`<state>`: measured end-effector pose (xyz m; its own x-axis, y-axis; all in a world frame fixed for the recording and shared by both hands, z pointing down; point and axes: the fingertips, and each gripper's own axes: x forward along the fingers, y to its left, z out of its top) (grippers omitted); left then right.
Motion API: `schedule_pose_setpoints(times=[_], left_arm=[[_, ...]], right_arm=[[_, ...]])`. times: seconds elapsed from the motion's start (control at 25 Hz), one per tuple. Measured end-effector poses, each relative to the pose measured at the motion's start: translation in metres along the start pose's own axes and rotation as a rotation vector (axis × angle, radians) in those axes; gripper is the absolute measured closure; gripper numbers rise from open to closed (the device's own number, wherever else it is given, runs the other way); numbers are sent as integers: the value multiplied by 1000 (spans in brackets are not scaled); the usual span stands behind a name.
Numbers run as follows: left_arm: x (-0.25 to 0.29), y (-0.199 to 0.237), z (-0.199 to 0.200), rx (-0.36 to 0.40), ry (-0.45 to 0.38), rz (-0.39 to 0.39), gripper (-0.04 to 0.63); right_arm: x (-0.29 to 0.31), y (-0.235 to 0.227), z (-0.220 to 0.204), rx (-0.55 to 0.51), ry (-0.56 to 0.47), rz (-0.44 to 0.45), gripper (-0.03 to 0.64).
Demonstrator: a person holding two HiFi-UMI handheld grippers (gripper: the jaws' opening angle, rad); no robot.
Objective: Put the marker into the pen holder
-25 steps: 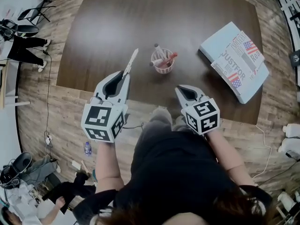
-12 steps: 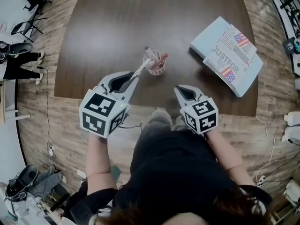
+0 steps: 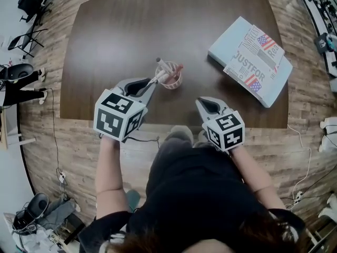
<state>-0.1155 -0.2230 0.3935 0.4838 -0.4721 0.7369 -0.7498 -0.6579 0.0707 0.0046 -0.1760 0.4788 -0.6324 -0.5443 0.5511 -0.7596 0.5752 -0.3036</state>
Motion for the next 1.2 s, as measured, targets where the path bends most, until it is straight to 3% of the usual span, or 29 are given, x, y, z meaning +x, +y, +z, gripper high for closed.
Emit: schedule_pose_setpoints(times=[0.48,0.64,0.96,1.2], left_arm=[[27,14,-1,-25,-15,9,526],[29,17,-2,-16,-24,43,526],[19,15,5,-37,-102,73,529],[2,16,7,-99,-204,124,545]], right_arm=[[7,-6,0,7,11,-3,599],[6,-6,1,4,10,-1,599],[4,-5,4,-7,6,6,599],[4,-3,7,-23,5,16,600]])
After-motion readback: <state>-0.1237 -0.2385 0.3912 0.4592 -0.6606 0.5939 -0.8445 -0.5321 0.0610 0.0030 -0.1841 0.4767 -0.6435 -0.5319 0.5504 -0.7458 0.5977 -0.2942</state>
